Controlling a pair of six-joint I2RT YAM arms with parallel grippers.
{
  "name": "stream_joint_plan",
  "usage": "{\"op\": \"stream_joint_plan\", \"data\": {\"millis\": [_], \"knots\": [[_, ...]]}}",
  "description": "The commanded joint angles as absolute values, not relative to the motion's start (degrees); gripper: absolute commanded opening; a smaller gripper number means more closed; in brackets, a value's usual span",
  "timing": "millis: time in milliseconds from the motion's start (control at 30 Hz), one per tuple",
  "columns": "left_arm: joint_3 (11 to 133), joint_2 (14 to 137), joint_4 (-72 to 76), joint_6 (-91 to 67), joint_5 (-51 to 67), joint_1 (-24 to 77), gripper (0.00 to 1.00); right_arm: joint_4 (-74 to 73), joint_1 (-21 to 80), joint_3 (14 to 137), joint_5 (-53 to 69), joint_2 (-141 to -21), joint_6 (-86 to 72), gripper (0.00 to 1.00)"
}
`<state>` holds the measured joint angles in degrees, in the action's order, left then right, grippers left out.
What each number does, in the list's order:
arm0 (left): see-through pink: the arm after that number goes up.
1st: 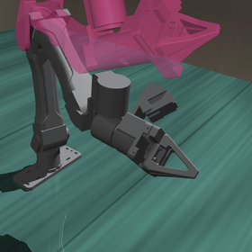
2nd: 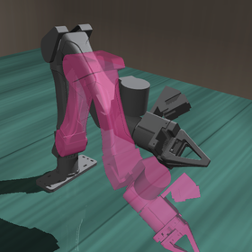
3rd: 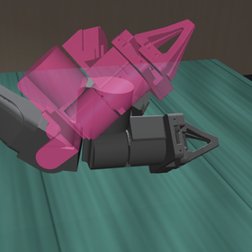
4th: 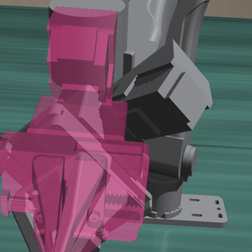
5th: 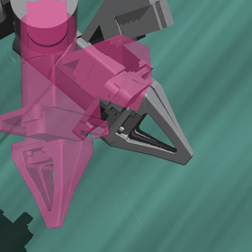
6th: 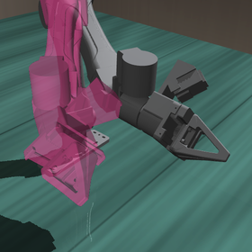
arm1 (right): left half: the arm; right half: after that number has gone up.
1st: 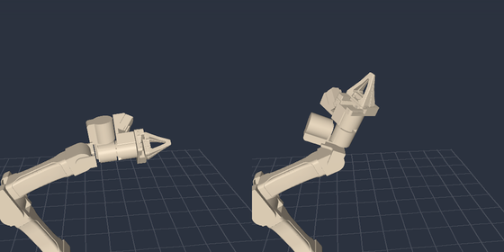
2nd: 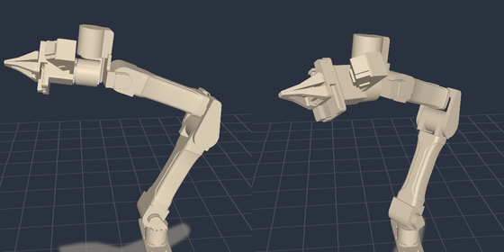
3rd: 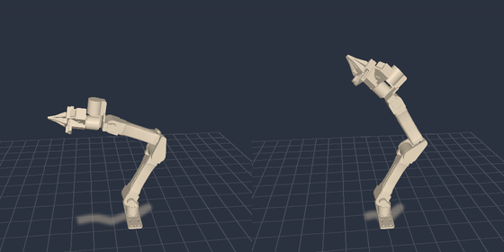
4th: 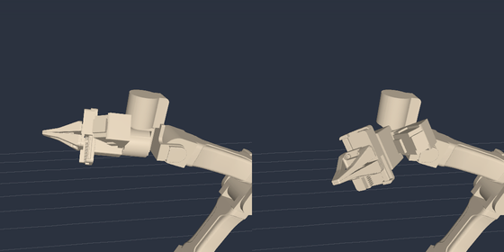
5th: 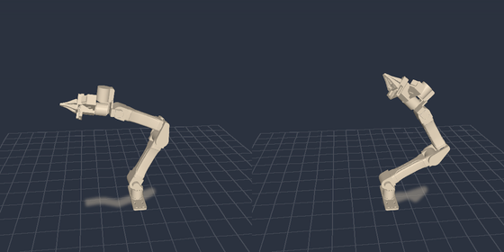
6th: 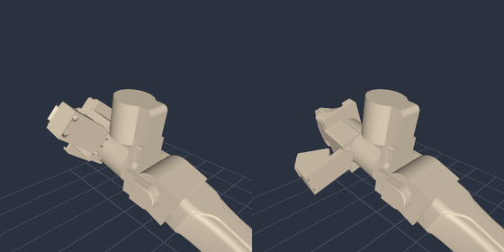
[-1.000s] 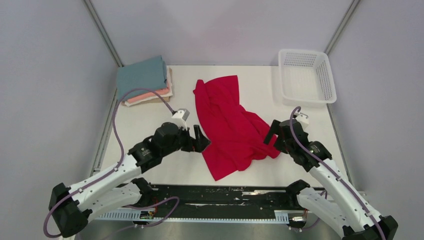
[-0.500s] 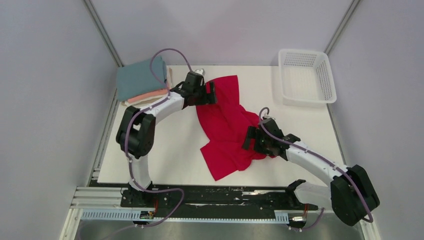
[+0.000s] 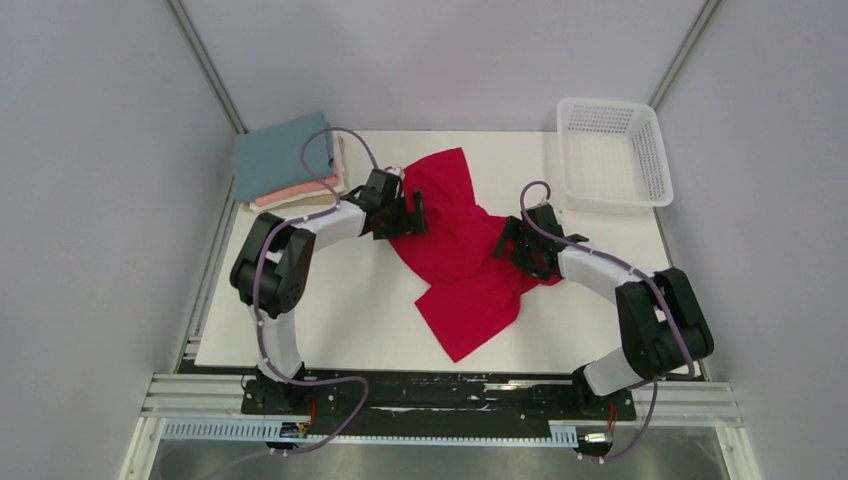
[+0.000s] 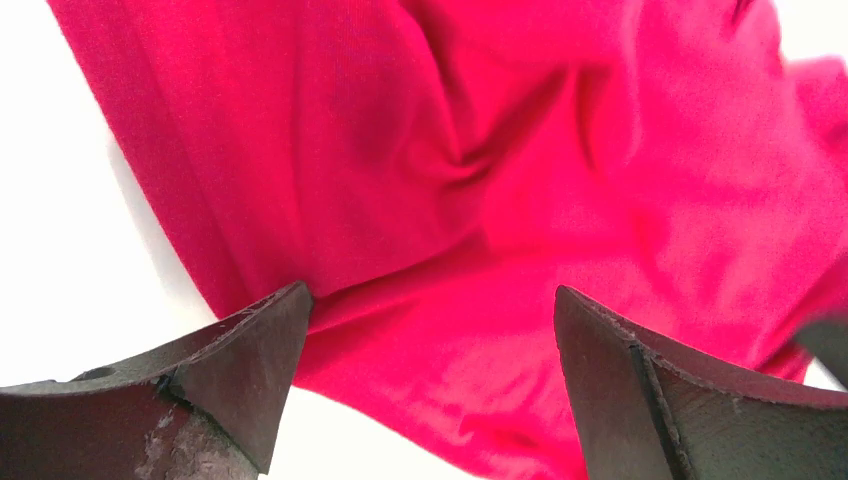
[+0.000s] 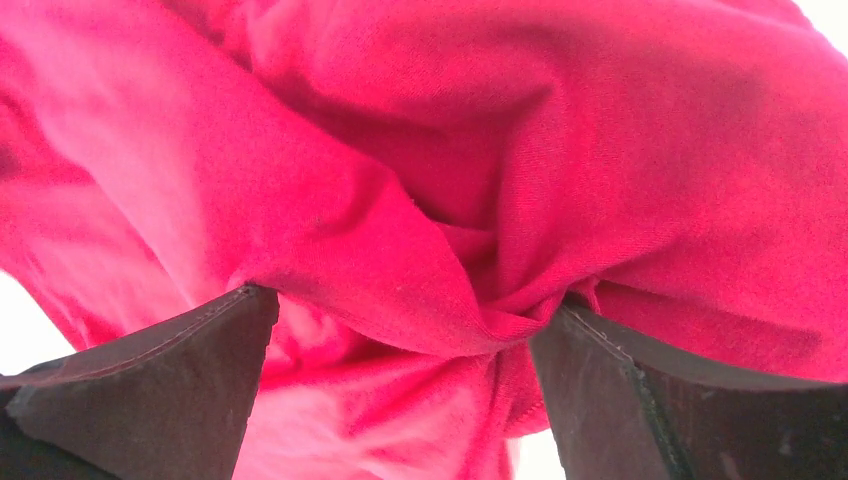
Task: Fold and stack the t-shirts
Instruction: Flatten out the tshirt
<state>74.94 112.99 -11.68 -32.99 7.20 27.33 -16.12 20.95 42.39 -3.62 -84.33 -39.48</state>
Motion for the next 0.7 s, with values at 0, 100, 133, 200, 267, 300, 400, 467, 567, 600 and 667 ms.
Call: {"op": "stream_joint_plan", "data": {"millis": [0, 100, 133, 200, 267, 300, 400, 467, 567, 600, 667], "knots": [[60.1, 101.3, -14.5, -38.5, 8.1, 27.8, 1.00, -15.2, 17.7, 48.7, -5.4, -92.4, -37.8, 1.00], [50.3, 94.7, -13.1, -40.4, 11.0, 31.0, 1.00, -15.5, 16.3, 54.0, -5.5, -96.7, -36.5, 1.00], [49.0, 91.9, -12.9, -41.1, 11.5, 32.0, 1.00, -15.5, 16.1, 55.3, -6.0, -97.5, -36.3, 1.00], [46.2, 87.4, -12.9, -41.4, 13.1, 34.7, 1.00, -16.4, 15.4, 57.7, -7.5, -98.0, -35.3, 1.00], [44.2, 82.7, -14.8, -41.7, 12.6, 36.3, 1.00, -17.0, 15.1, 59.1, -9.2, -96.9, -34.7, 1.00], [43.8, 78.9, -15.7, -41.7, 10.9, 36.4, 1.00, -17.3, 15.0, 59.3, -10.2, -96.0, -34.6, 1.00], [42.4, 70.8, -22.5, -42.3, -2.0, 36.4, 1.00, -17.9, 14.9, 58.2, -12.2, -92.4, -34.1, 1.00], [41.8, 65.7, -26.9, -43.5, -10.3, 35.2, 1.00, -18.1, 15.0, 56.5, -11.3, -89.4, -33.7, 1.00], [40.3, 62.1, -30.6, -46.0, -12.5, 28.4, 1.00, -18.7, 15.9, 53.0, -10.9, -83.4, -32.9, 1.00], [39.2, 61.9, -31.0, -47.4, -11.6, 24.1, 1.00, -19.4, 16.5, 51.9, -11.6, -81.2, -33.0, 1.00], [37.0, 60.9, -31.4, -49.2, -11.8, 20.2, 1.00, -20.7, 18.1, 49.0, -12.8, -76.5, -33.6, 1.00]]}}
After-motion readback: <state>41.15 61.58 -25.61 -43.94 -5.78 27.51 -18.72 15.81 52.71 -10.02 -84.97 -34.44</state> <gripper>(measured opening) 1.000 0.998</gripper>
